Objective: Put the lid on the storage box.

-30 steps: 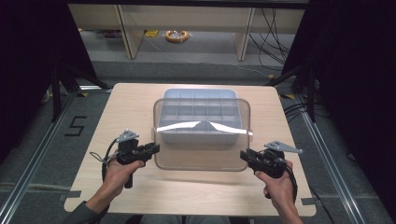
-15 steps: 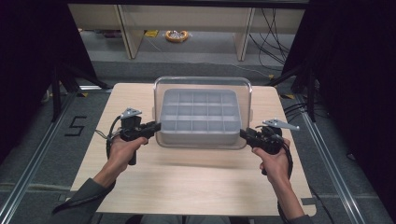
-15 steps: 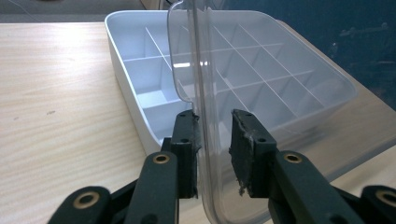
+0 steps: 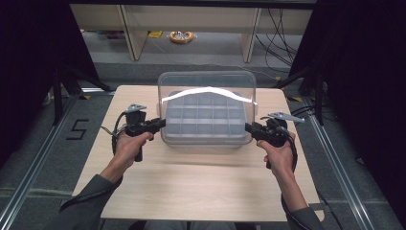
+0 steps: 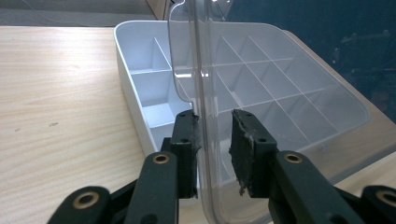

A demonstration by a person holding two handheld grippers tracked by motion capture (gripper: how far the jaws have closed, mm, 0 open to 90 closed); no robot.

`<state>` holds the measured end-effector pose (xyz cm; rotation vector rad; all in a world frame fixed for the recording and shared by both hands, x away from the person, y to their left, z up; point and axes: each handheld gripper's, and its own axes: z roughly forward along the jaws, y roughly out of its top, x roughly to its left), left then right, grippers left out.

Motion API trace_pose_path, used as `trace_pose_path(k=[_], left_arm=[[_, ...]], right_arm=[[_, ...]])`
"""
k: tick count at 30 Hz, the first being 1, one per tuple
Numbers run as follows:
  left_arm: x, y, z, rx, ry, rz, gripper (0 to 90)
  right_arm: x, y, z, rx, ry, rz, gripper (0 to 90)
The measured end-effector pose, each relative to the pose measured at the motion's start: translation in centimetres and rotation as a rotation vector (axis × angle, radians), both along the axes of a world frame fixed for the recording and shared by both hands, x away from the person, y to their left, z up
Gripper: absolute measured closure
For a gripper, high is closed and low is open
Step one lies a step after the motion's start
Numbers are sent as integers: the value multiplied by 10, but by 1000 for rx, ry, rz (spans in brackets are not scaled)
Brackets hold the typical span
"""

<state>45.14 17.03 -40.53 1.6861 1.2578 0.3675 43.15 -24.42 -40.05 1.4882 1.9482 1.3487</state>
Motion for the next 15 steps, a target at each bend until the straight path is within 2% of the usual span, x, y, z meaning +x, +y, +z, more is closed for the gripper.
trace_pose_path(k=[2,3,4,5,6,7,8,9,11,13,15], left_arm=[[3,0,0,2,0,8,704],[4,0,1,1,7,7,702],[6,0,1,4,6,7,699],[8,0,1,4,9,16,698],[10,0,1,-1,6,17,698],[11,0,1,3,10,19,699],[13,-1,1,-2,9,29,698],[15,-1,2,8,17,25,698],[19,-1,3,5,13,28,698],[23,-2,3,-4,18,43,697],[27,-2,4,-3,29,46,693]], right_arm=[[0,2,1,11,13,-15,646],[3,2,0,3,-5,-3,645],[3,4,1,11,14,-21,643],[6,3,0,-3,-5,-4,642],[7,5,0,5,3,-13,642],[7,7,2,16,30,-28,642],[11,5,1,-10,3,-14,642],[12,6,1,5,8,-19,642],[14,6,2,1,12,-29,641],[17,5,2,-2,-4,-14,642],[17,9,5,13,30,-41,641]])
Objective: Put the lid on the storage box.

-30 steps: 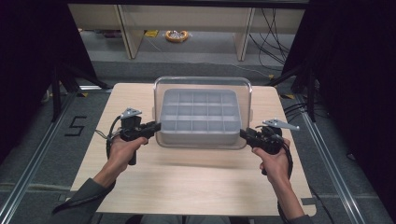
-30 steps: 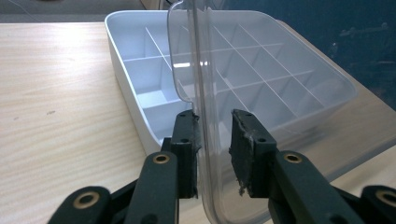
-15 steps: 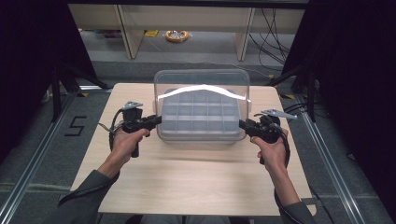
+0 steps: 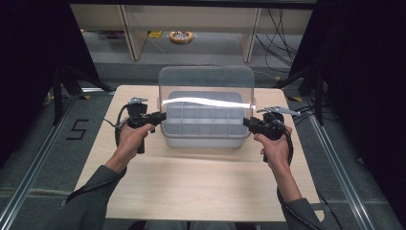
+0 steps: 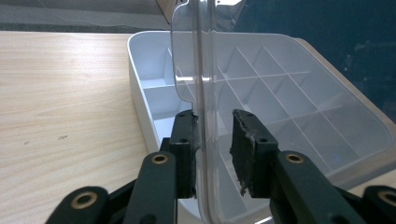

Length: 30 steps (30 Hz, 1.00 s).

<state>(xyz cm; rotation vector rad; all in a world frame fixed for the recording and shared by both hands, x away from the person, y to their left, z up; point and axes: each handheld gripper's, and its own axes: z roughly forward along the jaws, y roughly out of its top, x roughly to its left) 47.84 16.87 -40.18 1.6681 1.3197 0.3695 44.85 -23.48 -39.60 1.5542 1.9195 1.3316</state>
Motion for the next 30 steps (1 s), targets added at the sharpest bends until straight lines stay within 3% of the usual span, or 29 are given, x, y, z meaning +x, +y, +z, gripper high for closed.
trace_pose_path(k=[1,3,4,12,13,15,20,21,23,27,30], left_arm=[[2,1,0,7,3,-1,690],[4,0,-1,-9,6,7,686],[5,0,-1,-8,12,10,686],[11,0,-6,7,33,6,682],[12,-1,-6,10,41,9,679],[14,-2,-7,1,41,20,674],[20,-2,-11,0,65,20,660],[21,-3,-12,-1,66,23,658],[22,-3,-12,5,66,21,652],[24,-6,-12,12,68,25,647],[25,-7,-12,17,72,28,641]], right_arm=[[3,-2,-1,-19,-28,20,641],[3,1,0,17,7,-1,641],[6,-1,-2,-6,-24,19,640],[13,-3,-12,1,6,5,637],[12,0,-12,28,29,-10,633],[16,-2,-15,9,15,1,627],[19,0,-19,36,37,-8,613],[21,-1,-21,16,26,-4,609],[21,1,-23,63,64,-24,604],[25,-3,-28,43,38,-11,601],[25,-1,-29,55,58,-31,595]])
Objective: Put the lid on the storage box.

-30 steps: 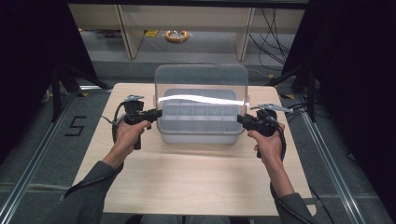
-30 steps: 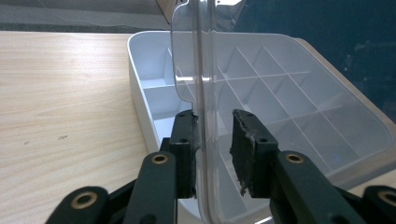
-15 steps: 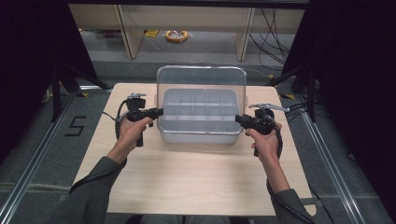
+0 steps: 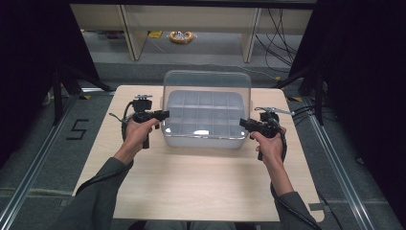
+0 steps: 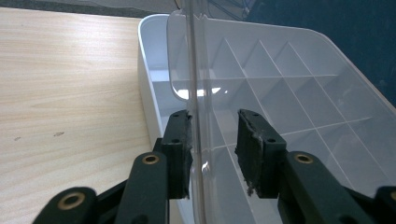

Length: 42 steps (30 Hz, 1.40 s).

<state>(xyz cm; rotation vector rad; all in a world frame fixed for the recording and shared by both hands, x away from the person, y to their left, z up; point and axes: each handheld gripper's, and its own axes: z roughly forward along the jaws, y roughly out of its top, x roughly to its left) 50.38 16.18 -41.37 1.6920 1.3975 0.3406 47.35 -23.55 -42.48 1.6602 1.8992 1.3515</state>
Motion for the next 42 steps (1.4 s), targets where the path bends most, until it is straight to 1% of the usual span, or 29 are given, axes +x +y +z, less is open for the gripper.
trace_pose_path(k=[1,2,3,6,7,8,9,10,12,14,17,18,19,20,21,22,23,24,25,26,27,29,31,33,34,38,39,40,42], left_arm=[[1,0,0,-2,4,0,640],[1,-1,0,1,5,5,639],[1,-1,0,3,6,8,636],[2,-1,-1,10,13,8,627],[3,0,-2,6,14,12,623],[4,1,-4,10,20,9,619],[5,0,-5,11,21,11,613],[6,0,-5,9,26,10,608],[7,0,-6,2,26,13,604],[9,-1,-7,-2,28,10,600],[10,-1,-10,-14,32,14,591],[11,-1,-11,-15,35,13,589],[11,-1,-12,-17,35,15,584],[12,-2,-13,-21,33,21,581],[12,-2,-13,-16,39,14,576],[12,-2,-14,-16,43,14,568],[12,-3,-15,-14,44,15,564],[13,-3,-17,-15,50,12,561],[13,-3,-19,-27,55,14,549],[13,-3,-21,-29,53,16,548],[14,-2,-22,-36,59,13,545],[14,-2,-24,-48,65,14,543],[15,-2,-26,-47,68,16,533],[16,-3,-27,-50,68,14,522],[16,-4,-27,-46,69,15,521],[16,-6,-27,-38,67,7,514],[17,-6,-27,-41,66,6,513],[17,-7,-28,-44,62,3,513],[17,-8,-28,-42,61,4,509]], right_arm=[[0,0,0,0,2,-1,593],[0,1,0,22,22,-8,589],[4,-2,-2,-15,-13,13,585],[5,1,-3,-7,0,3,580],[5,0,-3,-10,-1,13,579],[4,3,-2,18,21,-6,579],[4,5,-3,26,25,-9,576],[5,4,-4,5,12,-6,573],[7,2,-5,-4,1,11,571],[7,1,-7,-4,-1,6,570],[6,2,-7,16,14,0,568],[7,1,-8,4,2,8,567],[8,1,-8,6,8,3,565],[6,4,-8,29,26,-18,563],[7,4,-8,29,25,-20,562],[7,4,-10,12,25,-24,559],[7,5,-9,22,35,-22,563],[7,5,-10,-15,18,-26,565],[7,5,-10,-25,18,-28,564],[9,3,-13,-29,6,-26,565],[9,1,-13,-23,10,-10,565],[10,-1,-17,-18,10,-16,566],[10,-1,-18,4,21,-12,565],[11,-1,-19,-5,16,-16,562],[10,0,-18,7,20,-19,561],[11,-2,-21,1,19,-22,553],[9,0,-19,25,44,-38,550],[8,0,-19,33,52,-42,546],[9,0,-20,10,42,-49,537]])
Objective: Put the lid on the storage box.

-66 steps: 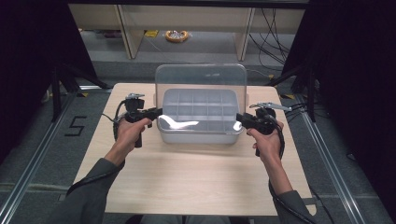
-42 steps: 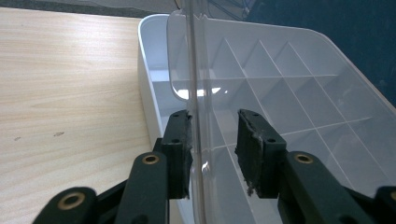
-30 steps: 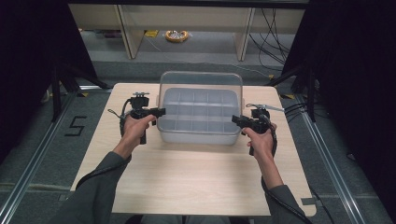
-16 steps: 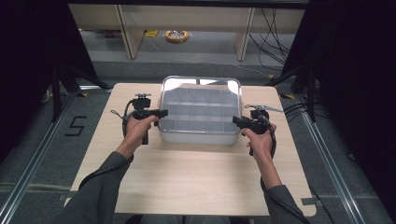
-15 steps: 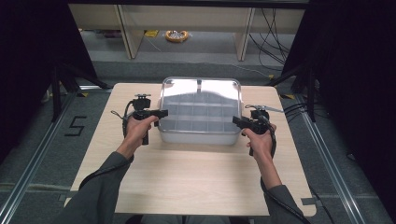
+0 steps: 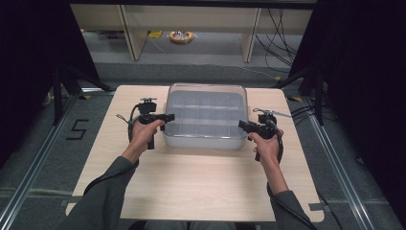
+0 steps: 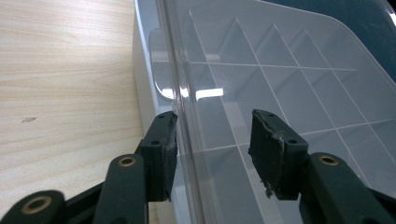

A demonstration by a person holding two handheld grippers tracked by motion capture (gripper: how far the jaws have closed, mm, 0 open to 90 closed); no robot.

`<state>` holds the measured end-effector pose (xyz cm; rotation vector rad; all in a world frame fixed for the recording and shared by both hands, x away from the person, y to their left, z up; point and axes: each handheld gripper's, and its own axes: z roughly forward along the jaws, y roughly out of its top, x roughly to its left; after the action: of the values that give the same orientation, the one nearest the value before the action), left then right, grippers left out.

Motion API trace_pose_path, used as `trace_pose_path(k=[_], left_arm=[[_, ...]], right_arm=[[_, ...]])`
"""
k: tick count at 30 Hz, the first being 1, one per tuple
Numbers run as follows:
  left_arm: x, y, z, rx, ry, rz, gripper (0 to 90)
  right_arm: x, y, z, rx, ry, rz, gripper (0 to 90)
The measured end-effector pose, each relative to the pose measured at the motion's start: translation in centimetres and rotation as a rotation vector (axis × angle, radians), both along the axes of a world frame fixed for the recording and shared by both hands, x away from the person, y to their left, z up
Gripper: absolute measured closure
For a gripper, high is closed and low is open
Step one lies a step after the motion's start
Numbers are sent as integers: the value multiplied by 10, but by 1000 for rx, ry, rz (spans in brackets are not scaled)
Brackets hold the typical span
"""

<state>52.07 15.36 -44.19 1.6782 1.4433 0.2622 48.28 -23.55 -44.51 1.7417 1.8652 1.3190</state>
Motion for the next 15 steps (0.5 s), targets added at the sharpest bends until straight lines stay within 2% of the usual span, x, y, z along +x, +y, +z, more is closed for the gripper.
trace_pose_path(k=[1,2,4,6,7,8,9,10,11,13,14,15], left_arm=[[0,0,0,4,2,-3,507],[0,-1,0,5,-1,1,506],[1,-1,0,1,3,5,496],[1,-1,0,-7,6,13,493],[1,0,0,-13,10,12,492],[1,0,0,-18,9,10,491],[1,0,1,-13,7,7,491],[1,0,1,-14,8,10,491],[1,0,1,-13,9,10,489],[1,0,0,-13,8,13,488],[1,0,0,-15,6,14,488],[1,0,0,-14,6,14,487]], right_arm=[[-1,0,1,19,19,1,531],[0,0,0,16,20,3,527],[4,-4,-4,-15,-2,32,505],[5,-2,-6,4,28,20,484],[4,1,-6,42,62,-4,480],[7,-3,-10,12,32,17,479],[7,-3,-10,34,35,21,479],[4,0,-7,74,71,-2,479],[6,0,-9,55,55,1,479],[6,1,-7,69,69,-13,478],[9,-3,-9,22,31,24,477],[10,-2,-9,12,33,17,475]])
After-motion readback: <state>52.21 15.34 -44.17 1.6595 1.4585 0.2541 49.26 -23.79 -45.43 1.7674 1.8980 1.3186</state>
